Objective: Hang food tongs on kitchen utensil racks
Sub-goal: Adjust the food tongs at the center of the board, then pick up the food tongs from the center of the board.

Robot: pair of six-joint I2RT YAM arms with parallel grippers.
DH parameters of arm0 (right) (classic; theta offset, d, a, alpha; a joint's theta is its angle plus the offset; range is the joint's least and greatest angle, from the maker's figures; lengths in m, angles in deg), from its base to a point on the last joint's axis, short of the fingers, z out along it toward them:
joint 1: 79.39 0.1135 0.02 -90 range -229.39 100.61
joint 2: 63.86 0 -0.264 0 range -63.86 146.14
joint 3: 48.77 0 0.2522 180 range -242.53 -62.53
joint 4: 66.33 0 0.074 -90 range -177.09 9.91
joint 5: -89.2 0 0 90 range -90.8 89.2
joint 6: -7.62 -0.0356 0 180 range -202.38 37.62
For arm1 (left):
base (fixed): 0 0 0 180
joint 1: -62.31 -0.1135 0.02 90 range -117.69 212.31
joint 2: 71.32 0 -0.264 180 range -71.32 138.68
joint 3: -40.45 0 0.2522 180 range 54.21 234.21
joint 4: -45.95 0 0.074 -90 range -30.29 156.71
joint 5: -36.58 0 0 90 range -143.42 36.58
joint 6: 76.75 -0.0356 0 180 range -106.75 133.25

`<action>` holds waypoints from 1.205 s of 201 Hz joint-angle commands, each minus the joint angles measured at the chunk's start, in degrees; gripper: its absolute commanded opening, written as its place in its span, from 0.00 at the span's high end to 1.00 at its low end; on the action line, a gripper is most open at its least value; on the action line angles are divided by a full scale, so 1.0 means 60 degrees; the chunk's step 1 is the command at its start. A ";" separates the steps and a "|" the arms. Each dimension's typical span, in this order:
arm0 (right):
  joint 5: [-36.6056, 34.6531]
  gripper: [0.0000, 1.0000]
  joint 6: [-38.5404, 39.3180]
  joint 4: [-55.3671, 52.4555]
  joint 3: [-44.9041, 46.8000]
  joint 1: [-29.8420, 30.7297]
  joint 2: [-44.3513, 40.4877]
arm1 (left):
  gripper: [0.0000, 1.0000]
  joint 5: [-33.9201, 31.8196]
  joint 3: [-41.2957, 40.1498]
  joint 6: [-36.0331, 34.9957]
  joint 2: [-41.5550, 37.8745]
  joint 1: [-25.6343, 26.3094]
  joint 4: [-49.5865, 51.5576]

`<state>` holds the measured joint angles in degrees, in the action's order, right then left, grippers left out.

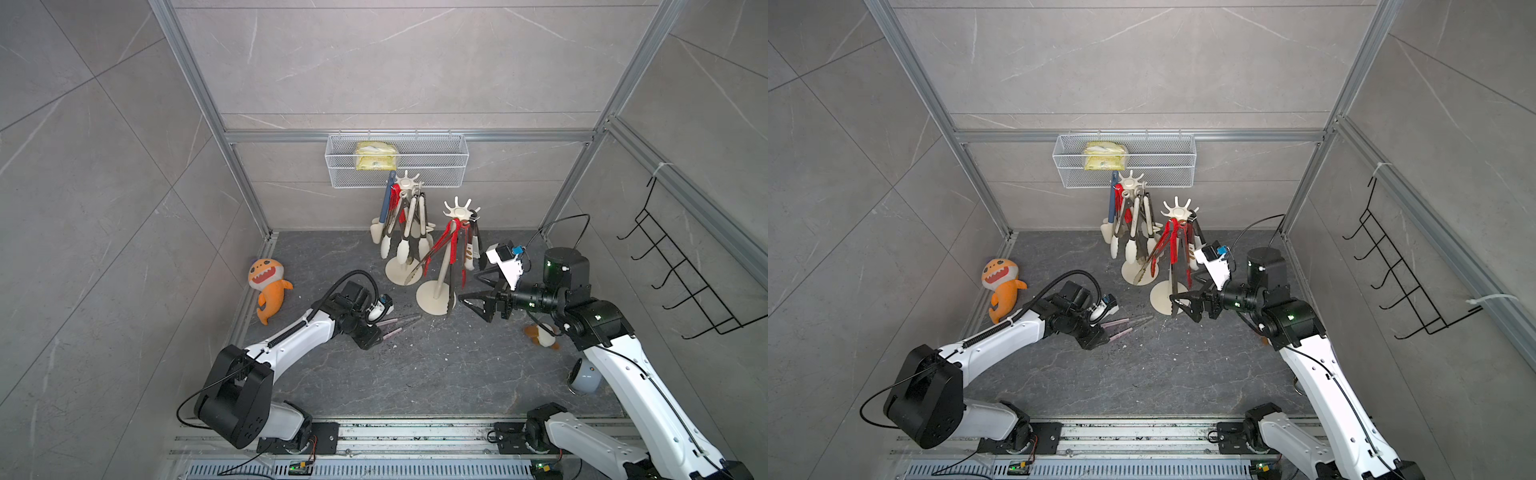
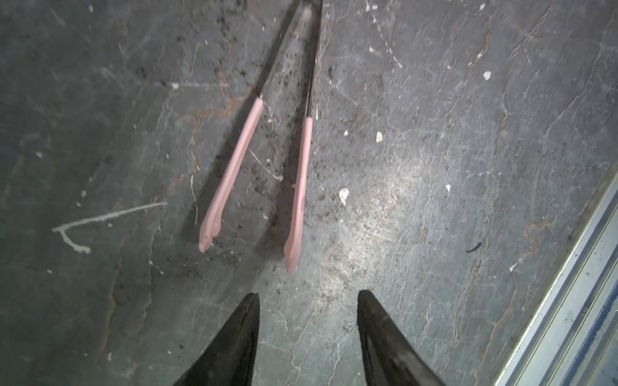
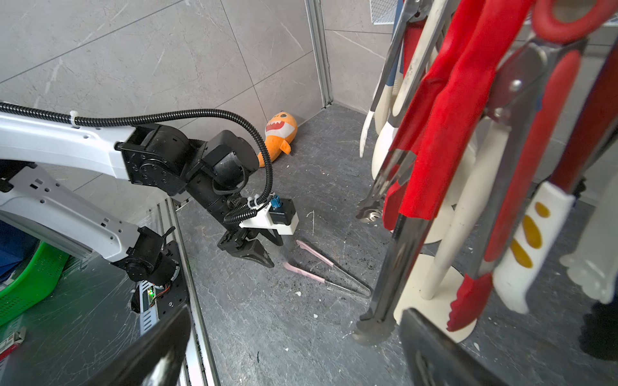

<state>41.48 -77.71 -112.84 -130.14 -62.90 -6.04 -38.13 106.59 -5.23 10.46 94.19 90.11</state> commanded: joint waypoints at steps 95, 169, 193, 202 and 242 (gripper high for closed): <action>-0.0045 0.00 0.0089 -0.0062 -0.0237 0.0033 -0.0203 | 0.46 -0.0492 0.1875 -0.0261 0.2960 0.0656 -0.0203; -0.0060 0.00 0.0174 -0.0093 -0.0275 0.0028 -0.0102 | 0.59 -0.1276 0.1933 -0.0012 0.3643 0.0858 -0.0261; -0.0074 0.00 0.0167 -0.0100 -0.0259 0.0026 -0.0114 | 0.66 -0.1311 0.1963 0.0017 0.3687 0.0898 -0.0224; -0.0083 0.00 0.0169 -0.0106 -0.0259 0.0020 -0.0116 | 0.69 -0.1315 0.1963 0.0031 0.3696 0.0898 -0.0190; -0.0158 0.00 0.0162 -0.0141 -0.0232 0.0035 -0.0189 | 0.79 -0.1106 0.2022 0.0114 0.3780 0.0942 0.0054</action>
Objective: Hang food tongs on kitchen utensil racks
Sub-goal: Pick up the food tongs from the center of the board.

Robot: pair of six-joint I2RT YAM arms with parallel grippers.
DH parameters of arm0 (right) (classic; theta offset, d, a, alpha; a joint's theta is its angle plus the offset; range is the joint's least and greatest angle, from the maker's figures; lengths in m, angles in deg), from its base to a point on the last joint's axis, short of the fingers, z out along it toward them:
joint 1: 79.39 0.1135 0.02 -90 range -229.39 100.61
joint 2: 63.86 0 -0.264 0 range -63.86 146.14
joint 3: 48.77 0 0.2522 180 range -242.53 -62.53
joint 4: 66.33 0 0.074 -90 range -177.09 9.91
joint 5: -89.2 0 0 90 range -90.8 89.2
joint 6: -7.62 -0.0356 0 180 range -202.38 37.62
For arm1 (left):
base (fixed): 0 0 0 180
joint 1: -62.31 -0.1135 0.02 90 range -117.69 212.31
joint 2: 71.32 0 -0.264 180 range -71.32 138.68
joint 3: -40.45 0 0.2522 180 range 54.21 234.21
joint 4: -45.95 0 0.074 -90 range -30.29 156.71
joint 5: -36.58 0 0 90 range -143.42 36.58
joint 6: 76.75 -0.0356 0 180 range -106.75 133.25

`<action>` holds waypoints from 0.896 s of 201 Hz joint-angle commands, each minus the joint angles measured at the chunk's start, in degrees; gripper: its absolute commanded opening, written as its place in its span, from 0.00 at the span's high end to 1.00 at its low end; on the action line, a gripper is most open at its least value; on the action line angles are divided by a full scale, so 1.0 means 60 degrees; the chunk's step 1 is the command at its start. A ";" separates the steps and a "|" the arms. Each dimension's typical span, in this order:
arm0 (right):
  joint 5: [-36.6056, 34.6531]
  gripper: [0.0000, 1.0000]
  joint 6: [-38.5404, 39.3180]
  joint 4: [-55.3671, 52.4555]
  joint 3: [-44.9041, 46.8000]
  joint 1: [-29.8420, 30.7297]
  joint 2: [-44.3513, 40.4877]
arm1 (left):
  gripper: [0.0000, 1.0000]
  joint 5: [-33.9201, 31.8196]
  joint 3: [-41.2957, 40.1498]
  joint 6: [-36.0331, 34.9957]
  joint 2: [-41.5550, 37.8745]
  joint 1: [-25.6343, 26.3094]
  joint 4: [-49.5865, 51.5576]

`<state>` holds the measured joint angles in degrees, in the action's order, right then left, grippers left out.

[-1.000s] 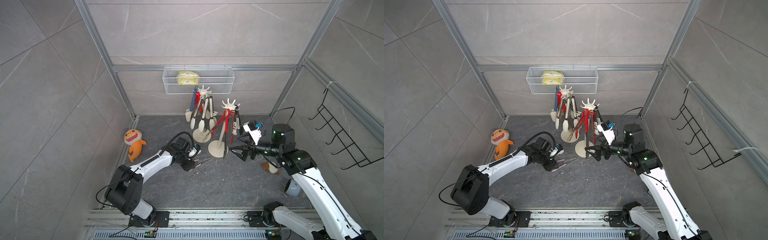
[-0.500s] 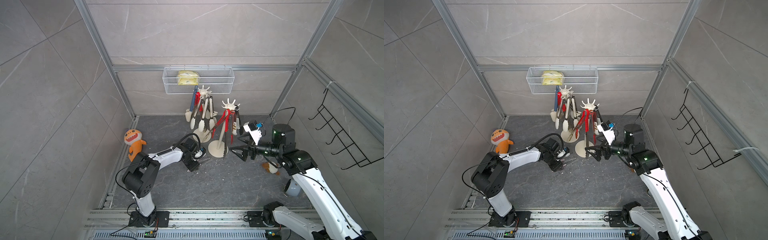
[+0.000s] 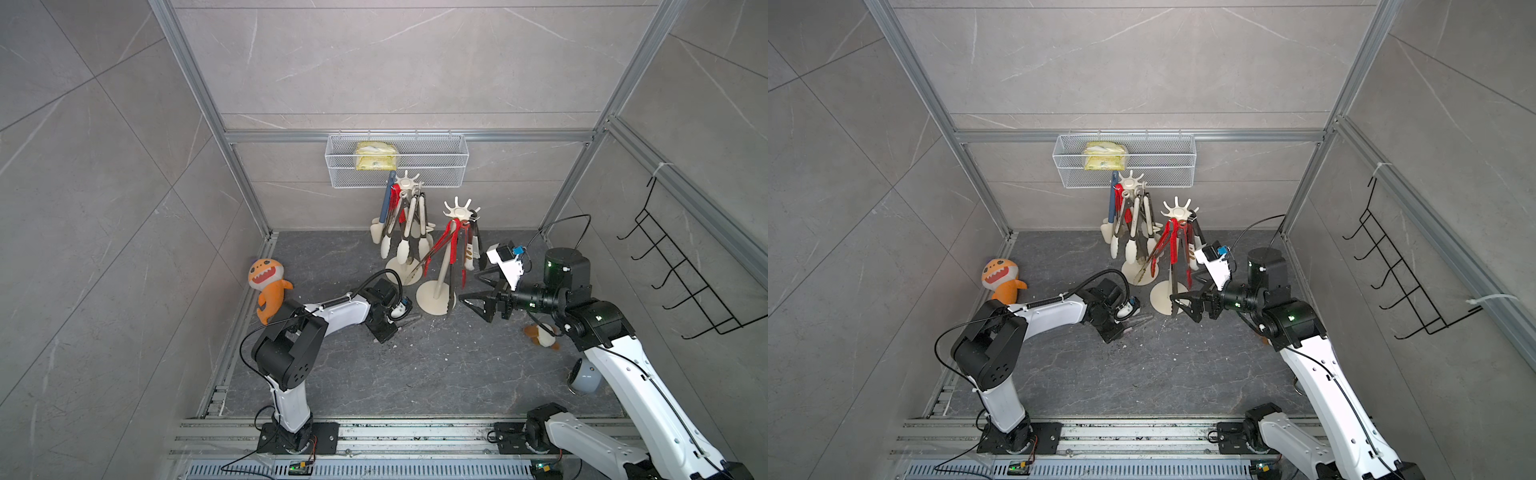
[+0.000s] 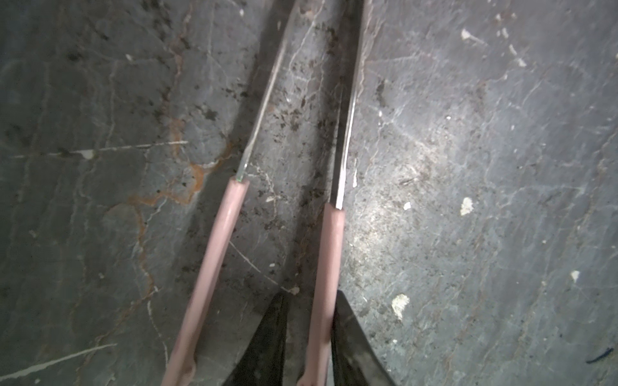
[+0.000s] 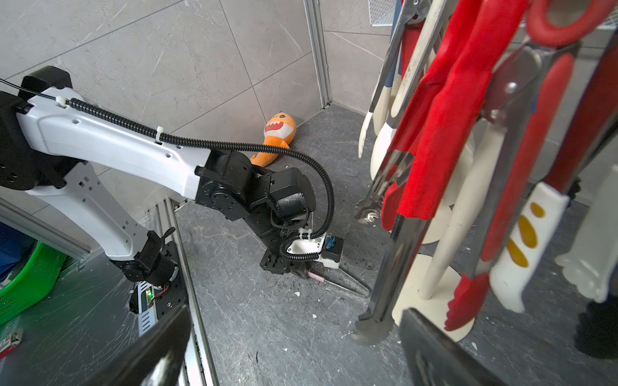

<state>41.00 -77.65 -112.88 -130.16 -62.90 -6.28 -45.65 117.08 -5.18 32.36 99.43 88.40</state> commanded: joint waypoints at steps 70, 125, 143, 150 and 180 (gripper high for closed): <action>-0.0115 0.00 0.0107 -0.0056 -0.0204 0.0030 -0.0207 | 0.95 0.0531 -0.0429 0.0383 -0.0480 0.0068 0.0448; -0.0067 0.00 0.0065 0.0043 -0.0183 0.0021 -0.0163 | 1.00 0.0547 -0.1477 0.0749 -0.1590 0.0075 0.0360; -0.0067 0.00 0.0055 0.0081 -0.0169 0.0021 -0.0138 | 1.00 0.0427 -0.1572 0.0858 -0.2054 0.0083 0.0392; -0.0062 0.00 0.0057 0.0095 -0.0190 0.0022 -0.0121 | 1.00 0.0372 -0.1558 0.0850 -0.2181 0.0084 0.0471; -0.0119 0.00 -0.0043 0.0207 -0.0225 0.0030 -0.0065 | 1.00 0.0354 -0.1622 0.0849 -0.2850 0.0082 0.0829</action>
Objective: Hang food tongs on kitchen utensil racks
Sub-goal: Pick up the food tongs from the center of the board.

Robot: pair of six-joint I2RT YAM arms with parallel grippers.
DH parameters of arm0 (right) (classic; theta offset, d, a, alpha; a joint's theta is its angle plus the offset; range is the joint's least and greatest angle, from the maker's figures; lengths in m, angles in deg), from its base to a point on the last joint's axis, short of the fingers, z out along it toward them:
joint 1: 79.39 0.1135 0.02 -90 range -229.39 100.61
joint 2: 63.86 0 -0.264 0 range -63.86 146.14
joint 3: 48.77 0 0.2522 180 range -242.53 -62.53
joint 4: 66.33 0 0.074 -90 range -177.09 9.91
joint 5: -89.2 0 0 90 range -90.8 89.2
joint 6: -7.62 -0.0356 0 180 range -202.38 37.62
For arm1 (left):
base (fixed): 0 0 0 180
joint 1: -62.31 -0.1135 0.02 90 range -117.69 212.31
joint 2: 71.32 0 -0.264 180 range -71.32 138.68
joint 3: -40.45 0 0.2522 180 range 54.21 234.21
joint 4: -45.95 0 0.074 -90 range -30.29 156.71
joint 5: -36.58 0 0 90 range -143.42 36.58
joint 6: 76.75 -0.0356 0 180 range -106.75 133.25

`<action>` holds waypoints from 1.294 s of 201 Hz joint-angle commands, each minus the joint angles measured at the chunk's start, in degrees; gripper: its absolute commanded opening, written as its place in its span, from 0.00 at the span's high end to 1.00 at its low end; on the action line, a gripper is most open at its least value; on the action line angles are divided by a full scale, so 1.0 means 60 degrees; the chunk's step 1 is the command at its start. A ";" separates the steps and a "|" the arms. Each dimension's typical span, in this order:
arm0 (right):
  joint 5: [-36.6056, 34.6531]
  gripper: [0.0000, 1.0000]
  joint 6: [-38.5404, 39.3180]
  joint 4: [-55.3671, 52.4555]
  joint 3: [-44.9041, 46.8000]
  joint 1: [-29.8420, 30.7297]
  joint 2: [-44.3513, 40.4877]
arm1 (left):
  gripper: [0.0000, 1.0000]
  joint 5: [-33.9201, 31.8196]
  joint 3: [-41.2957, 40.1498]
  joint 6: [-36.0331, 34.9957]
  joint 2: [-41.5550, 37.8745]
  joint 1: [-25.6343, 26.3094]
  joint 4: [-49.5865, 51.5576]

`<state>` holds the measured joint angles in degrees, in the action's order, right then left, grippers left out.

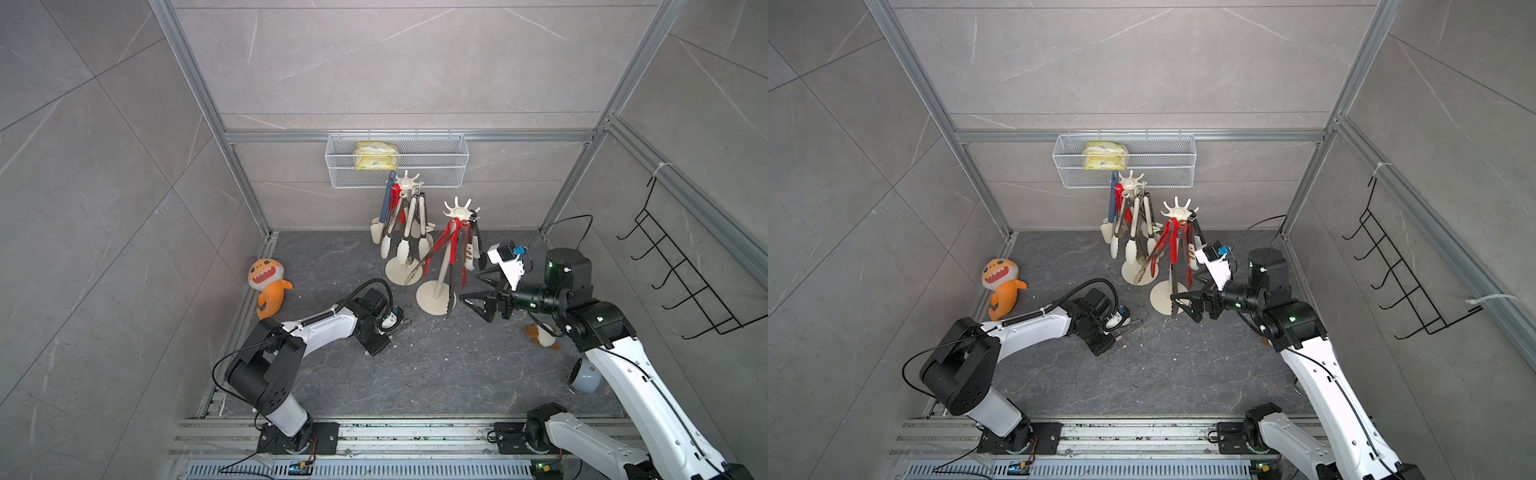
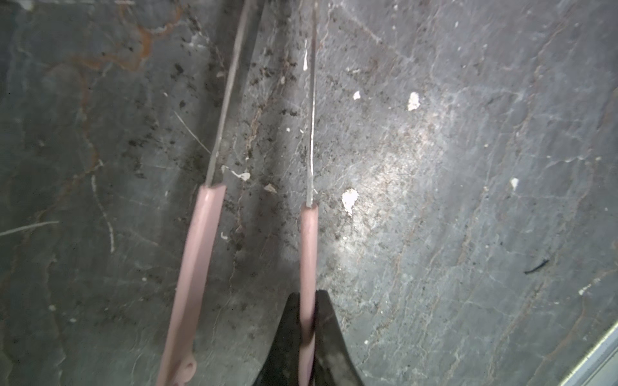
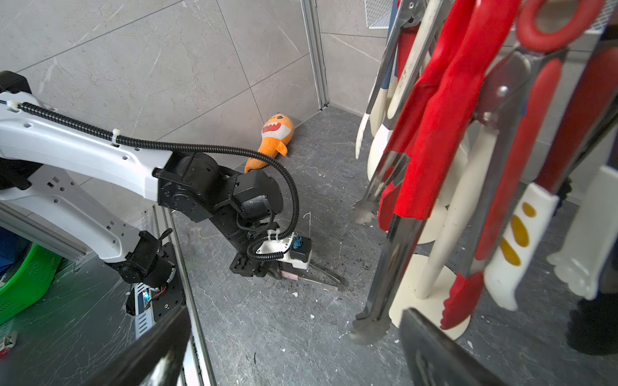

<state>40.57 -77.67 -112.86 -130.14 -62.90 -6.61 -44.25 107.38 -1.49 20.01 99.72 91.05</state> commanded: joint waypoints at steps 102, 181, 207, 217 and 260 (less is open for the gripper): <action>-0.0017 0.00 -0.0140 0.0309 -0.0432 0.0018 0.0153 | 1.00 0.0580 -0.0209 0.1042 -0.3996 0.0035 -0.0283; 0.0020 0.00 -0.0136 0.0324 -0.0465 0.0025 0.0162 | 1.00 0.1427 0.0712 0.1299 -0.4791 -0.0300 -0.0618; 0.0020 0.00 -0.0128 0.0314 -0.0463 0.0027 0.0148 | 1.00 0.2196 0.0905 0.1548 -0.4994 -0.0758 -0.1133; 0.0033 0.00 -0.0140 0.0303 -0.0459 0.0023 0.0140 | 1.00 0.2448 0.0972 0.1646 -0.5033 -0.0964 -0.1279; 0.0035 0.00 -0.0104 0.0258 -0.0430 0.0018 0.0111 | 1.00 0.3278 0.1328 0.1924 -0.4957 -0.1582 -0.1972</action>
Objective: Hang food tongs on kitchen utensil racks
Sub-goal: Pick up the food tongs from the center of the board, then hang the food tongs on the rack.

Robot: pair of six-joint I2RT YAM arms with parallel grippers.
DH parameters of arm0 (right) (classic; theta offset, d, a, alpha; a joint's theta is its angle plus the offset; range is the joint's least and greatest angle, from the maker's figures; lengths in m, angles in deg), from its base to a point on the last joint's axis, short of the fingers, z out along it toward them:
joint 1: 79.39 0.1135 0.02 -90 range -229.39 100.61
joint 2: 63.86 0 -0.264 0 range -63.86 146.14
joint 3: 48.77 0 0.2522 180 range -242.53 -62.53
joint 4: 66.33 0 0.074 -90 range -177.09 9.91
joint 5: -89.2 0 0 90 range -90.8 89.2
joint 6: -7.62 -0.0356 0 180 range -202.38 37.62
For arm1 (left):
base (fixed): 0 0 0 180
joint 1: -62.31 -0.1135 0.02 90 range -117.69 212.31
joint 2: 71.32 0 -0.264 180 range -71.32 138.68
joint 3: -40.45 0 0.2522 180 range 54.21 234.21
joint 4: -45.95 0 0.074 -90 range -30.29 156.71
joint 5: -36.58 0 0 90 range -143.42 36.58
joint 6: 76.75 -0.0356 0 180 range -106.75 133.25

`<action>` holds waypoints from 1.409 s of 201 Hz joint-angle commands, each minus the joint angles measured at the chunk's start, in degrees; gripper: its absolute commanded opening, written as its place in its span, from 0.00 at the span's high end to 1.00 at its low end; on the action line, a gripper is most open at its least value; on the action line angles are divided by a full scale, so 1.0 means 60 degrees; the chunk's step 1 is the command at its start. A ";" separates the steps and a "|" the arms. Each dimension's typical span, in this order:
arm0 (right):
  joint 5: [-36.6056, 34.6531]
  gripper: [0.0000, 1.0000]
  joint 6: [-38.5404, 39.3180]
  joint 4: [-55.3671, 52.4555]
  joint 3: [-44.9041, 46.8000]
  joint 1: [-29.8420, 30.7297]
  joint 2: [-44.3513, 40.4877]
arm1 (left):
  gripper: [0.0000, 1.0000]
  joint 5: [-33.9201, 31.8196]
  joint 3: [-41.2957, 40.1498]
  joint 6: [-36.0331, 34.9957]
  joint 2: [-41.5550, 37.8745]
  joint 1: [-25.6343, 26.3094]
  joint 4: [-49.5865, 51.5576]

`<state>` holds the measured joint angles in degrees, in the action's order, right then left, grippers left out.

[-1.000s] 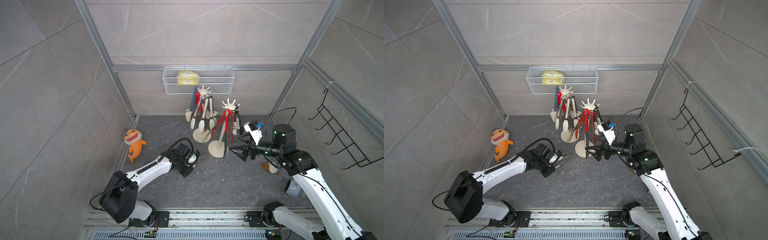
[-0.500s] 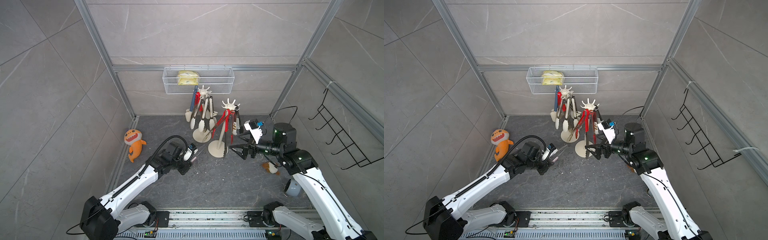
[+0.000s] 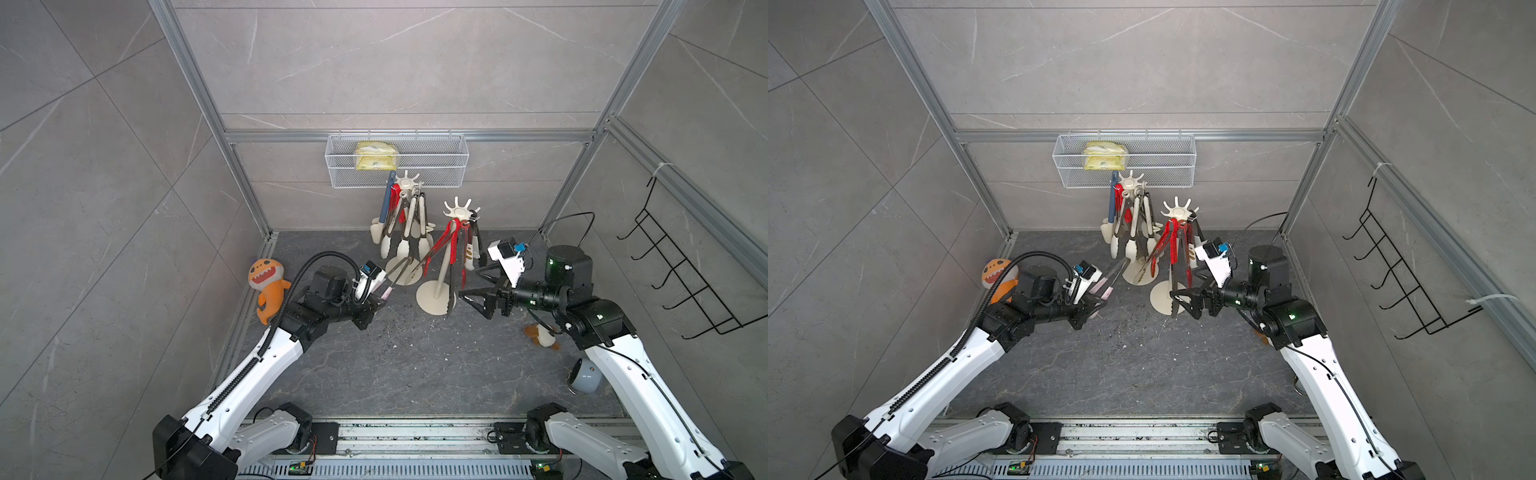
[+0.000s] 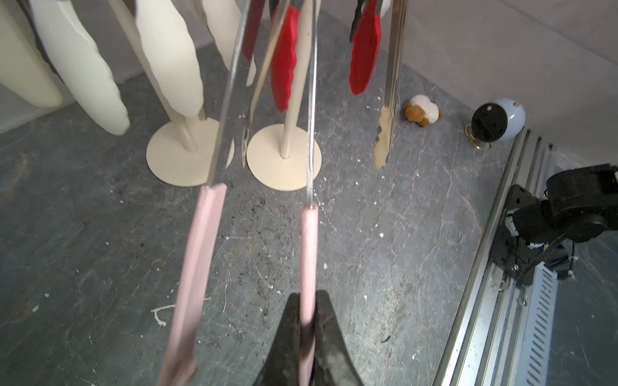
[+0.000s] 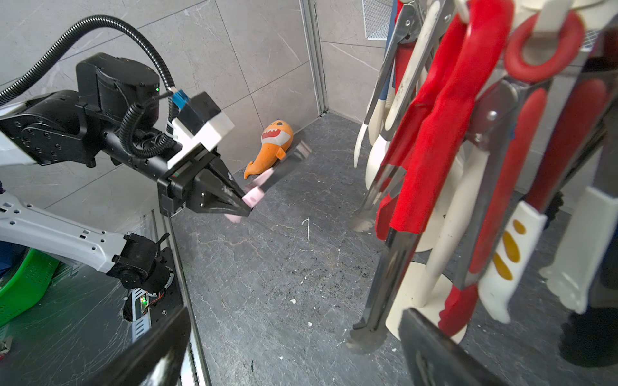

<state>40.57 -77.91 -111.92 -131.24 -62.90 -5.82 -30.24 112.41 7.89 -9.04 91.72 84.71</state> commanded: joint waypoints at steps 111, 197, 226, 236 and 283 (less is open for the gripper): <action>0.0052 0.00 -0.0039 0.0007 -0.0227 0.0028 -0.0078 | 1.00 0.3503 0.1967 0.1658 0.1430 -0.0920 -0.3211; 0.0006 0.00 0.0010 -0.0085 -0.0199 0.0027 -0.0152 | 1.00 0.4615 0.2735 0.2170 0.2624 -0.0917 -0.3641; 0.0002 0.00 -0.0009 -0.0105 -0.0166 0.0027 -0.0181 | 1.00 0.4856 0.2866 0.2277 0.2866 -0.0917 -0.3960; -0.0009 0.00 -0.0008 -0.0108 -0.0154 0.0031 -0.0195 | 1.00 0.4998 0.2987 0.2329 0.3015 -0.0922 -0.3973; -0.0024 0.00 0.0035 -0.0174 -0.0123 0.0032 -0.0240 | 1.00 0.5593 0.3283 0.2731 0.3496 -0.0931 -0.4574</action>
<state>40.54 -77.89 -112.05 -131.24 -62.90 -6.11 -1.30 129.28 22.07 11.40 86.43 62.83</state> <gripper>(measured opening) 0.992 0.086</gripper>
